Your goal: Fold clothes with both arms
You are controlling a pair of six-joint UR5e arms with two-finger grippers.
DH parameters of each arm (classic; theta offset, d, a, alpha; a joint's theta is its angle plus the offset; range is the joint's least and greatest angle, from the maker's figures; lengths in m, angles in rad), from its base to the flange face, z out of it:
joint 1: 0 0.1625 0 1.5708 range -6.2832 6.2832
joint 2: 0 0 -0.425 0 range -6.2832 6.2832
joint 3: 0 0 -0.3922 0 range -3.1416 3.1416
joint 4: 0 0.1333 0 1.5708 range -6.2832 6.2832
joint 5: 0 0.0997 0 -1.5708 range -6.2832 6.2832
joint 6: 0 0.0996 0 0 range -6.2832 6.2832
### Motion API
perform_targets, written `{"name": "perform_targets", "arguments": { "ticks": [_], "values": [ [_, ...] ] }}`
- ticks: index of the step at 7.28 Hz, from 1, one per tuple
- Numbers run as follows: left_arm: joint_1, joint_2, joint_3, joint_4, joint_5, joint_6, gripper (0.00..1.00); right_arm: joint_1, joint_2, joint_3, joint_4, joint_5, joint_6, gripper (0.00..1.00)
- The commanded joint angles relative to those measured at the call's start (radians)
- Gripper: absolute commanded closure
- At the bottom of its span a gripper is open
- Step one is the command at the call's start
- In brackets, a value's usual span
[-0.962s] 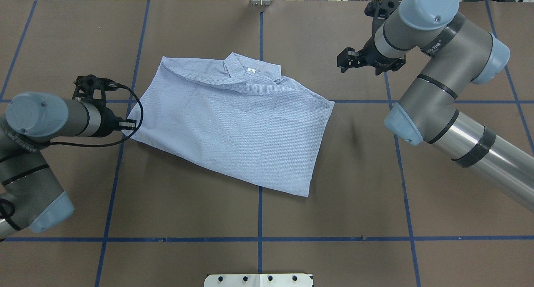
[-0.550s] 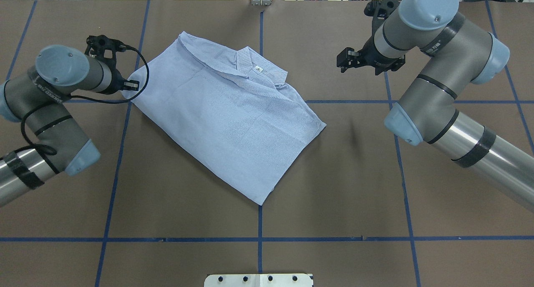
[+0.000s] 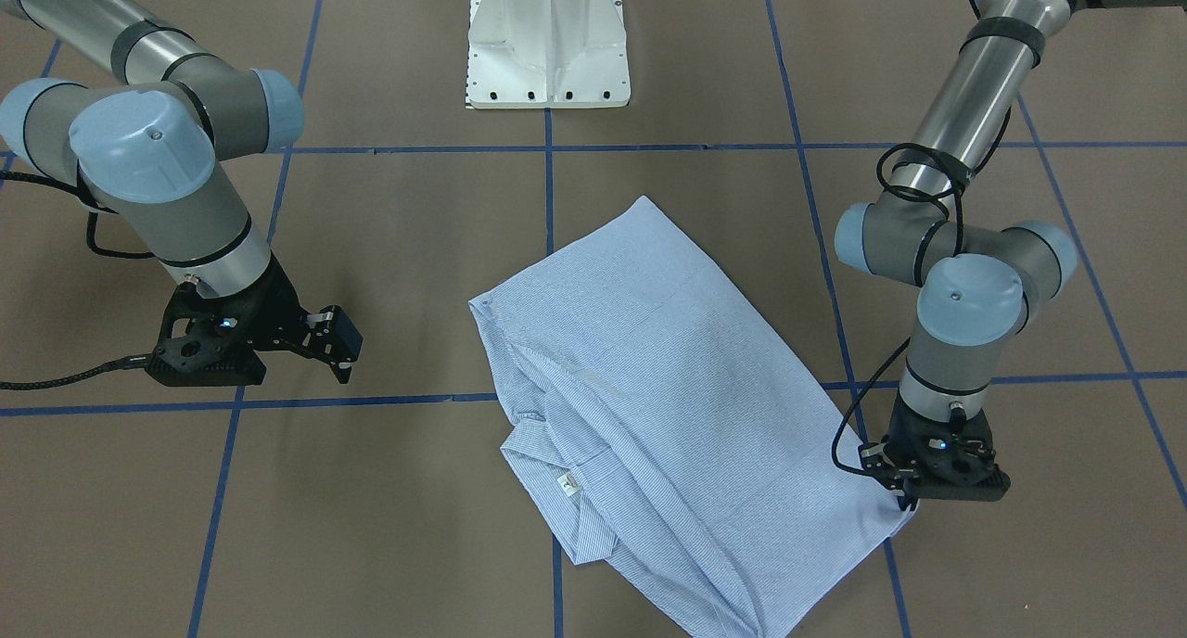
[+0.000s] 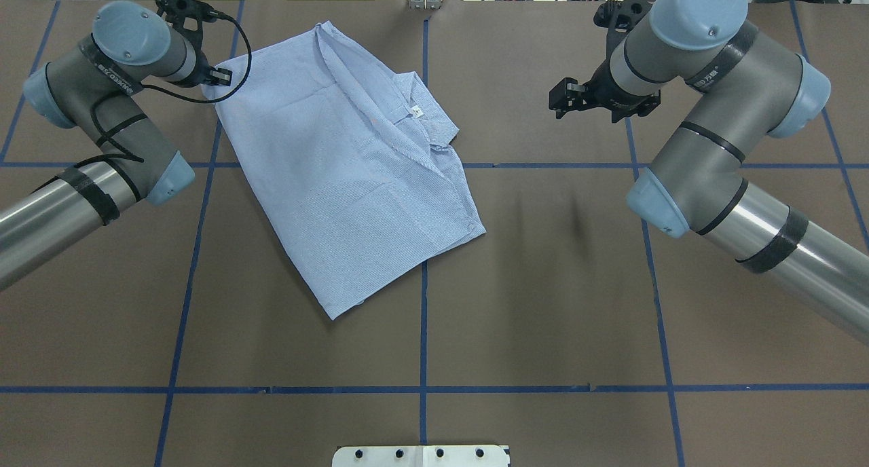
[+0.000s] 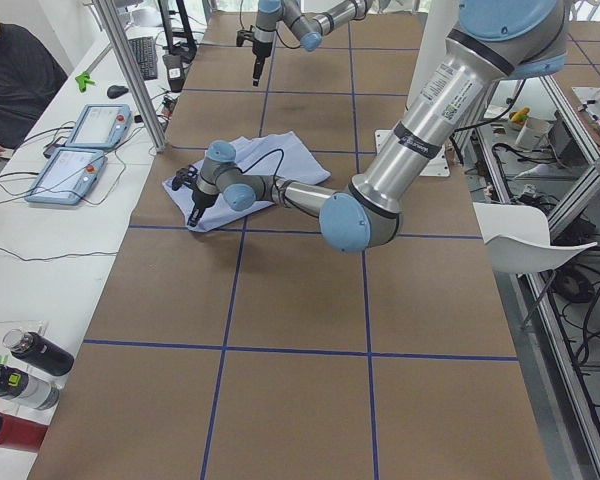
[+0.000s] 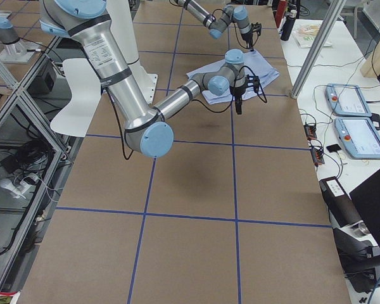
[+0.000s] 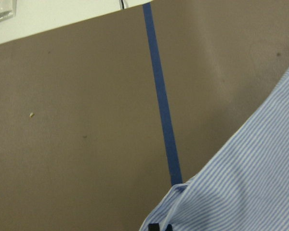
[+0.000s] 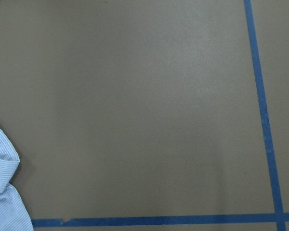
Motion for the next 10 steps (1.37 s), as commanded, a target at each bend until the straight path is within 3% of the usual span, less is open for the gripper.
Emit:
{"name": "perform_targets", "arguments": {
  "ticks": [1, 2, 3, 5, 7, 8, 10],
  "values": [
    [-0.036, -0.015, 0.017, -0.06, -0.067, 0.018, 0.0, -0.019, 0.018, -0.003, -0.005, -0.001, 0.032, 0.0],
    [-0.091, -0.006, -0.009, -0.063, -0.219, 0.041, 0.0, -0.072, 0.055, -0.015, -0.007, -0.016, 0.127, 0.0],
    [-0.11, 0.038, -0.075, -0.058, -0.295, 0.046, 0.0, -0.132, 0.098, -0.017, -0.011, -0.063, 0.248, 0.0],
    [-0.112, 0.075, -0.126, -0.06, -0.295, 0.033, 0.0, -0.258, 0.117, -0.02, -0.013, -0.154, 0.459, 0.02],
    [-0.112, 0.109, -0.168, -0.06, -0.291, 0.03, 0.0, -0.336, 0.109, -0.036, -0.013, -0.25, 0.523, 0.06],
    [-0.112, 0.109, -0.169, -0.06, -0.291, 0.029, 0.0, -0.365, 0.109, -0.058, -0.028, -0.306, 0.521, 0.16],
    [-0.108, 0.112, -0.168, -0.06, -0.291, 0.029, 0.0, -0.378, 0.118, -0.061, -0.03, -0.314, 0.523, 0.33]
  ]
}}
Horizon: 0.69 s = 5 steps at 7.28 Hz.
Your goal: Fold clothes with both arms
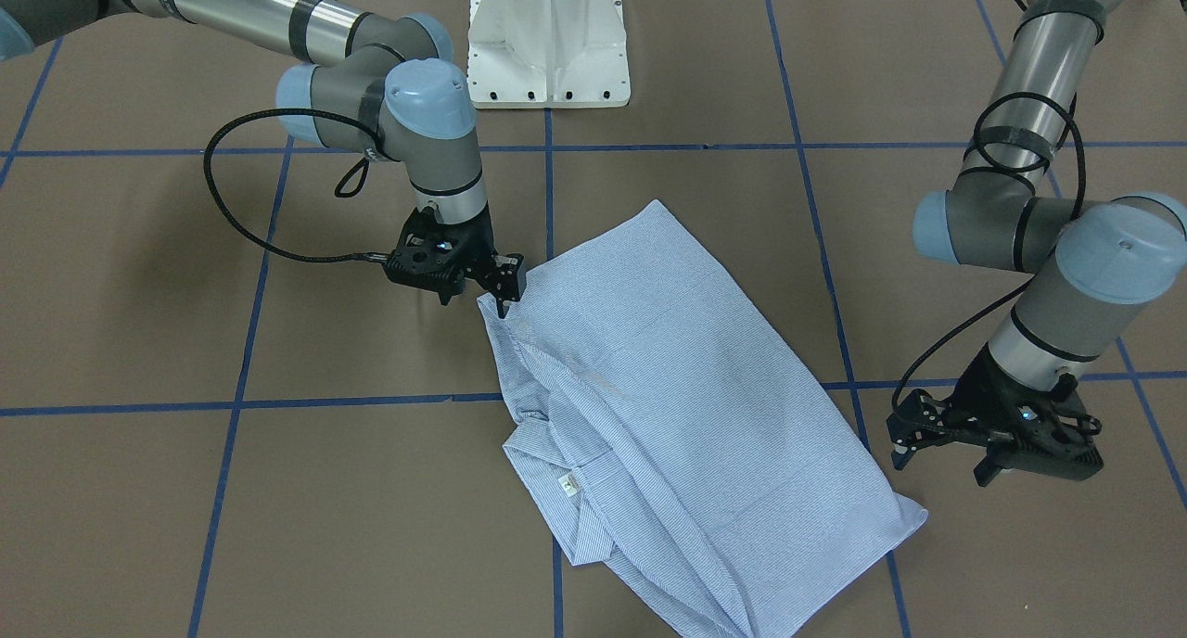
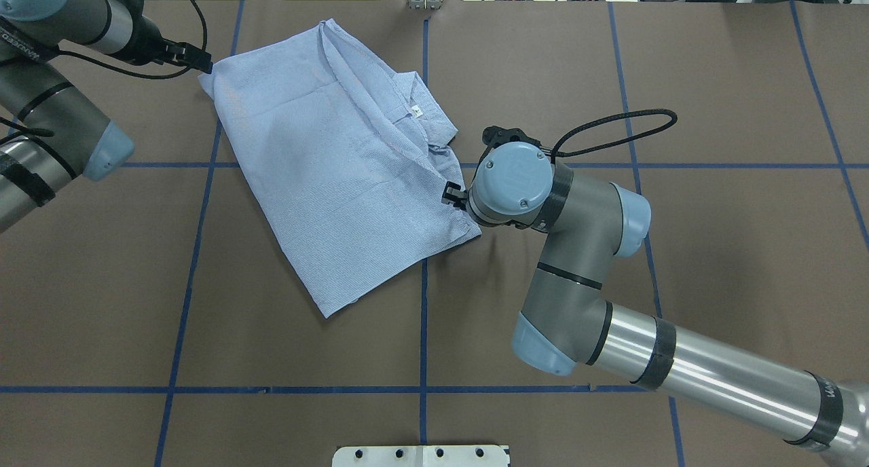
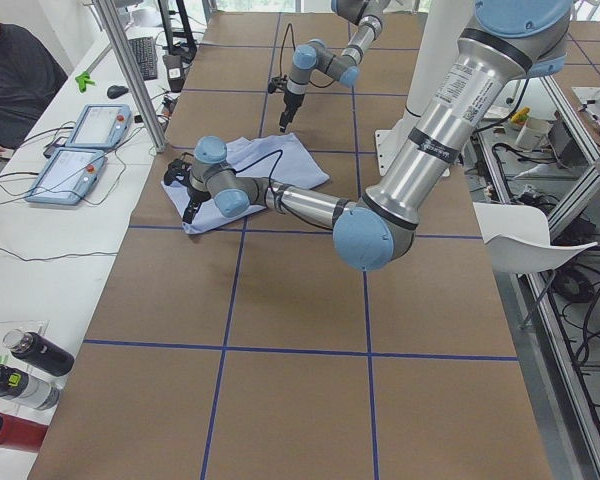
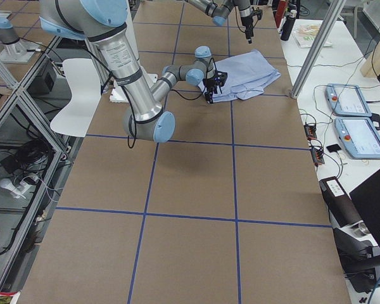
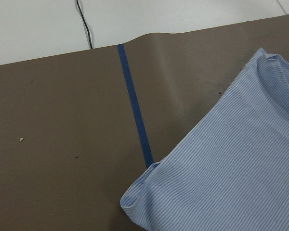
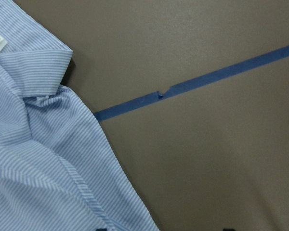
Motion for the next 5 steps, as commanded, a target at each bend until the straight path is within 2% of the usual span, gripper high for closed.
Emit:
{"name": "perform_targets", "arguments": {
  "ticks": [1, 5],
  "values": [
    [0.002, 0.003, -0.001, 0.0, 0.0, 0.001, 0.0, -0.018, 0.005, -0.006, -0.001, -0.017, 0.002, 0.35],
    [0.003, 0.003, -0.001, 0.0, 0.0, 0.001, 0.0, -0.051, 0.007, -0.016, 0.001, -0.054, 0.004, 0.36]
  ]
}}
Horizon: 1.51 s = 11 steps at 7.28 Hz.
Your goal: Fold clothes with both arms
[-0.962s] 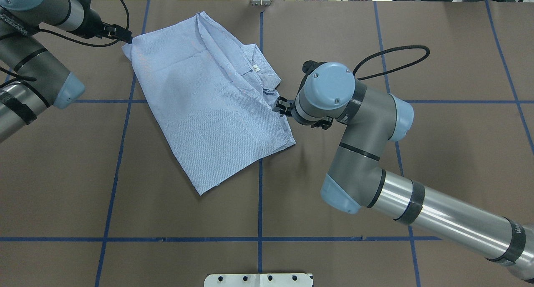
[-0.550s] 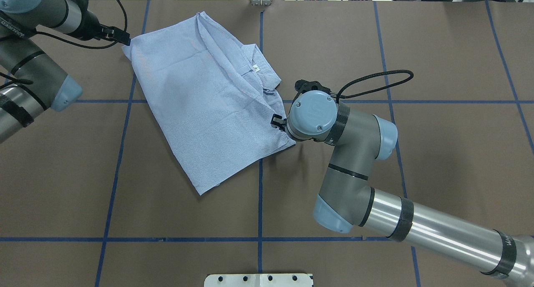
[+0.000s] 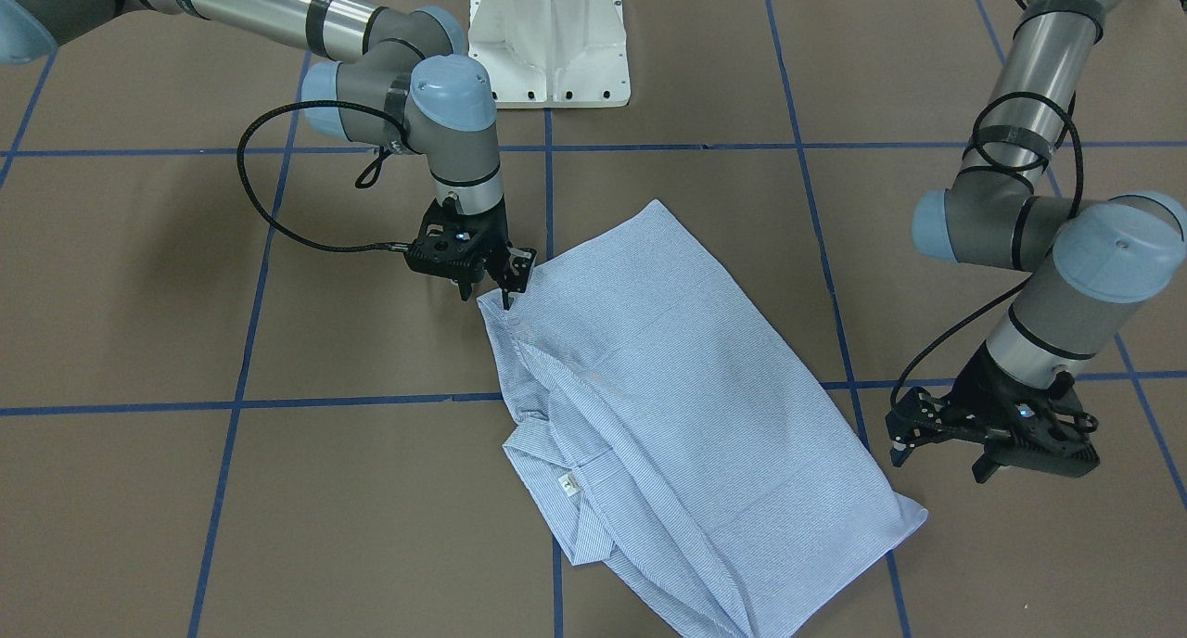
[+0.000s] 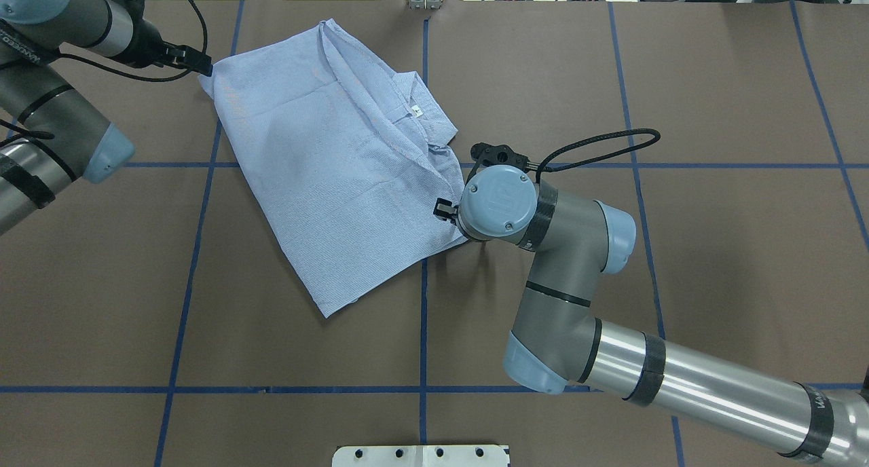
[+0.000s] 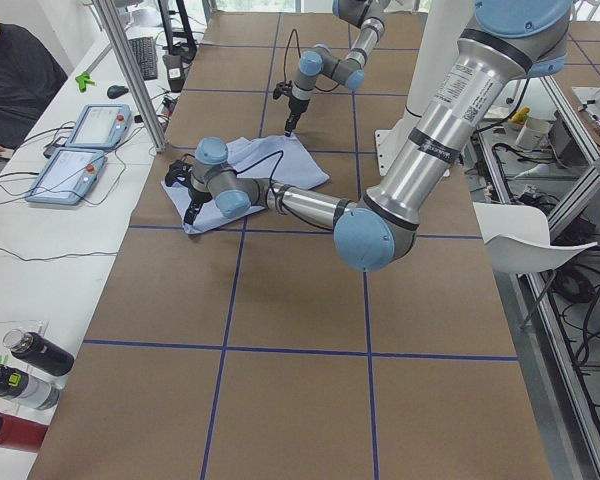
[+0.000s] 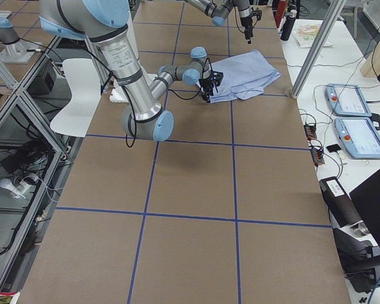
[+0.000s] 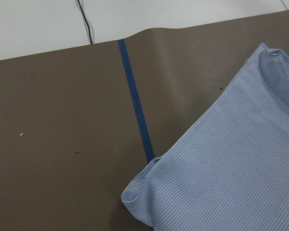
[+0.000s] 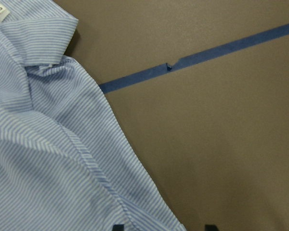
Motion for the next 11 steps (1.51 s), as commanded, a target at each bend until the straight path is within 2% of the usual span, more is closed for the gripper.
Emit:
{"name": "perform_targets", "arguments": {
  "ticks": [1, 2, 3, 4, 6, 7, 10, 11],
  "values": [
    [0.0, 0.0, 0.0, 0.0, 0.0, 0.0, 0.0, -0.012, 0.008, -0.014, 0.0, -0.022, 0.0, 0.37],
    [0.0, 0.002, 0.0, 0.0, 0.0, 0.0, 0.0, -0.012, 0.012, -0.018, -0.002, -0.02, -0.002, 0.42],
    [0.0, 0.002, 0.0, 0.0, 0.0, 0.0, 0.0, -0.016, 0.014, -0.028, 0.0, -0.025, -0.006, 0.42],
    [0.0, 0.009, 0.0, -0.002, 0.0, 0.0, 0.0, -0.019, 0.015, -0.027, 0.0, -0.031, -0.01, 0.49],
    [0.0, 0.009, -0.002, -0.002, 0.0, 0.0, 0.0, -0.019, 0.017, -0.027, 0.0, -0.037, 0.0, 0.95],
    [0.0, 0.009, -0.003, -0.002, 0.0, 0.0, 0.0, -0.019, 0.018, -0.027, 0.0, -0.039, 0.001, 1.0],
    [0.0, 0.009, -0.008, -0.003, 0.0, -0.001, 0.0, -0.018, 0.009, -0.004, 0.0, -0.036, -0.003, 1.0],
    [0.002, 0.009, -0.015, -0.002, 0.0, -0.001, 0.0, -0.015, -0.017, 0.042, -0.003, -0.036, -0.002, 1.0]
  ]
}}
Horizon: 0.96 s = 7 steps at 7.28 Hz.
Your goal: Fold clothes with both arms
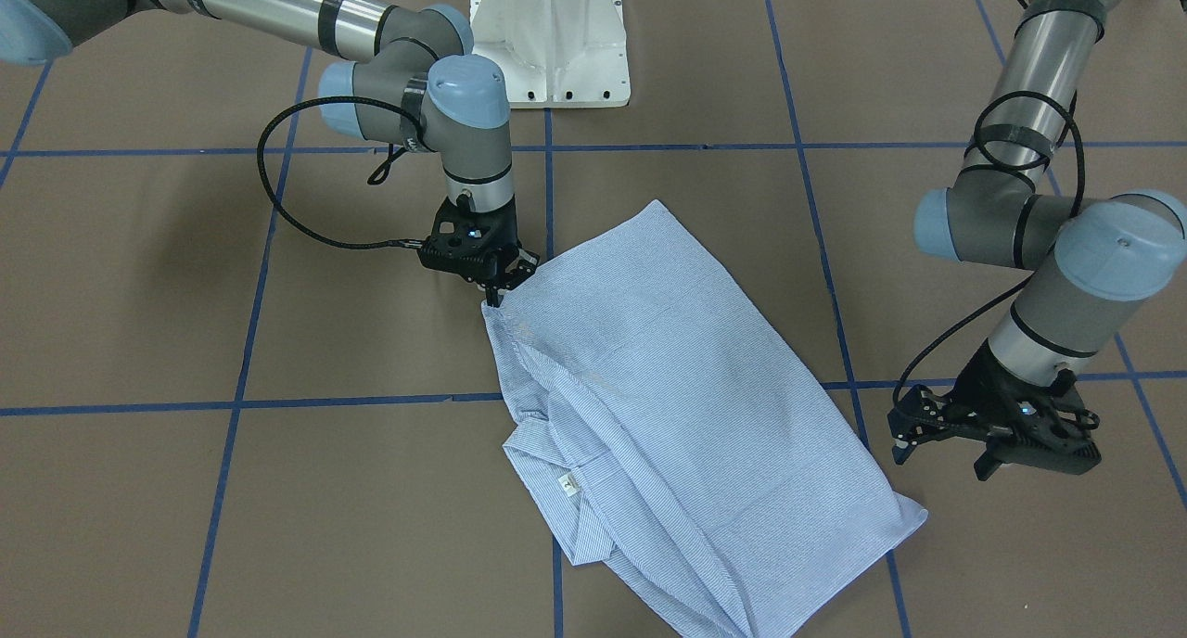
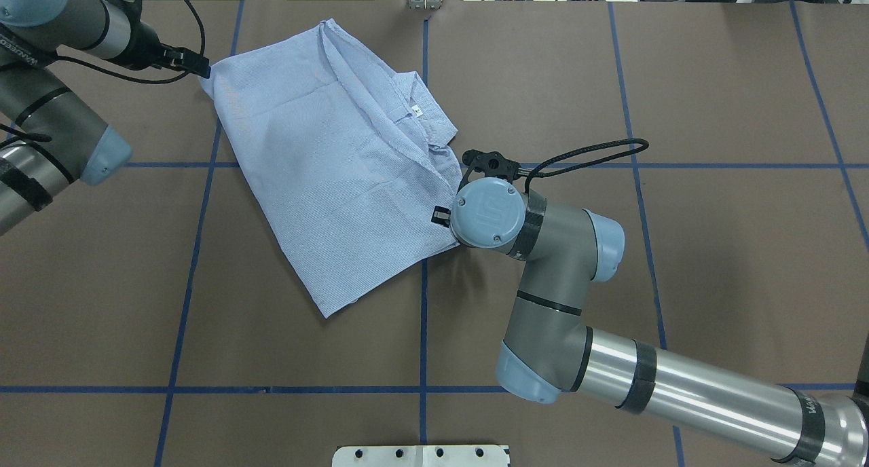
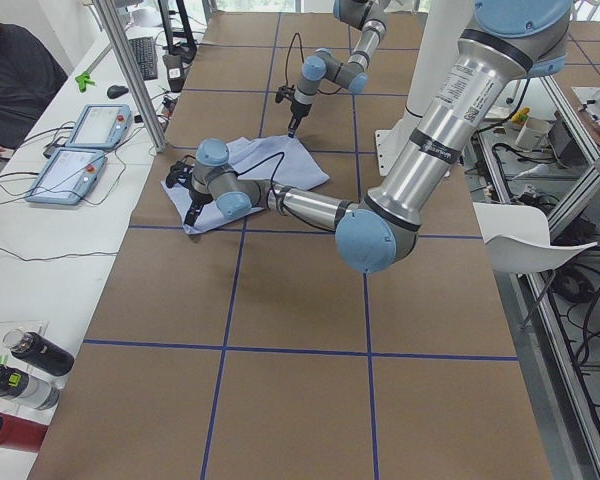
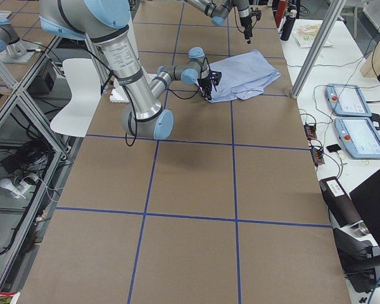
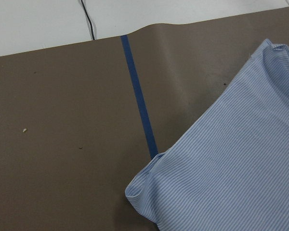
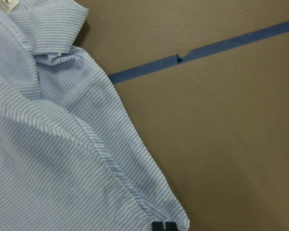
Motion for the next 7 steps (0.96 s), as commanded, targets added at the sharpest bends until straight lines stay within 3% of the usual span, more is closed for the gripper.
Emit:
{"name": "perform_targets", "arguments": {
  "ticks": [1, 3, 5, 6, 7],
  "values": [
    [0.004, 0.003, -0.016, 0.001, -0.002, -0.005, 0.0, -0.002, -0.079, 0.123, -0.003, 0.001, 0.004, 1.0],
    [0.006, 0.011, -0.045, 0.001, -0.008, -0.06, 0.0, -0.076, -0.152, 0.256, -0.024, -0.028, 0.088, 1.0],
    [0.012, 0.015, -0.082, 0.001, -0.012, -0.097, 0.0, -0.178, -0.152, 0.369, -0.154, -0.112, 0.157, 1.0],
    [0.047, 0.037, -0.129, 0.0, -0.044, -0.152, 0.0, -0.201, -0.149, 0.385, -0.191, -0.129, 0.182, 1.0],
    [0.081, 0.093, -0.238, 0.003, -0.049, -0.201, 0.0, -0.203, -0.149, 0.385, -0.191, -0.129, 0.183, 1.0]
  ]
}}
